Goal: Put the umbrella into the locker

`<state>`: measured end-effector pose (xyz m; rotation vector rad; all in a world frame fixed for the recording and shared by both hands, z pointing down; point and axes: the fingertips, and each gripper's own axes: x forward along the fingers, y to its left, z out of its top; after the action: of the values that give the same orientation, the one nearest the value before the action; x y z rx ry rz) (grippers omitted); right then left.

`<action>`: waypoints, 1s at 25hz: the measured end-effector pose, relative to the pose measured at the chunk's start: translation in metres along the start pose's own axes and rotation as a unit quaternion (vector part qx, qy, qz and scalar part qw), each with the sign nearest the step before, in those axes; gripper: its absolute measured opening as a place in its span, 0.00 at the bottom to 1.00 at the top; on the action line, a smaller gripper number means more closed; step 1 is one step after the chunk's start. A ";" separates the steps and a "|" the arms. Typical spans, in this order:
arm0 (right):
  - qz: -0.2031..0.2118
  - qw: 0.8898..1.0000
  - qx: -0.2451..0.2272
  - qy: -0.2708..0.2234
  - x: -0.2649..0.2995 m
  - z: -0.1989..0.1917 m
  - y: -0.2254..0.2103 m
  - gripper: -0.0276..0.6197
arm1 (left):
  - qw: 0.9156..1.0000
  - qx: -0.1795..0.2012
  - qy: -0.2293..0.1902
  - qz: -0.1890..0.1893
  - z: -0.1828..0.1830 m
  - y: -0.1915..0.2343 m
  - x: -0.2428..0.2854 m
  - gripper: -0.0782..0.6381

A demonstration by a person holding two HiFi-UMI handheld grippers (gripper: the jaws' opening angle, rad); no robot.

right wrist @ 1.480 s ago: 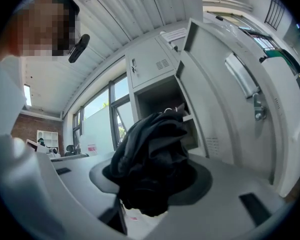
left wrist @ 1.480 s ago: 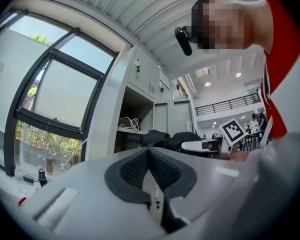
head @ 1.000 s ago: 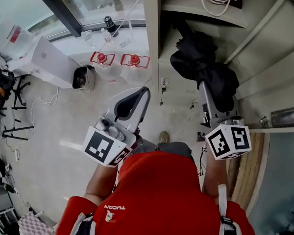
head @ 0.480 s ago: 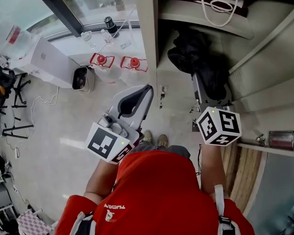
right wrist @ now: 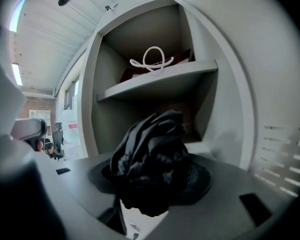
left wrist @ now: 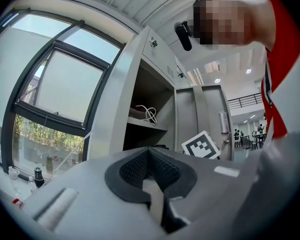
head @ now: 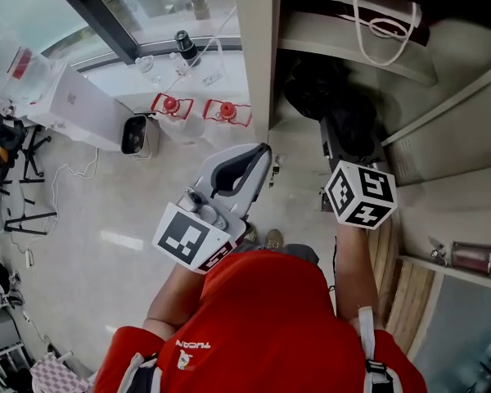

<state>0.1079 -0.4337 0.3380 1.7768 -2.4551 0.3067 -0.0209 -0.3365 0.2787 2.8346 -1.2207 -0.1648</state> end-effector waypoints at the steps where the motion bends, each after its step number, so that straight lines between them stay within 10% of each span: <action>1: -0.002 1.000 -0.003 0.005 0.004 -0.001 0.000 0.39 | 1.000 -0.001 0.001 -0.004 -0.001 0.001 0.003 0.12; 25: -0.005 0.987 -0.073 0.144 0.067 -0.026 0.001 0.47 | 0.998 -0.027 0.026 -0.047 -0.024 0.018 0.017 0.12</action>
<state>0.0853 -0.4897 0.3762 1.5630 -2.2075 0.3456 -0.0195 -0.3606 0.3029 2.8325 -1.0584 -0.1258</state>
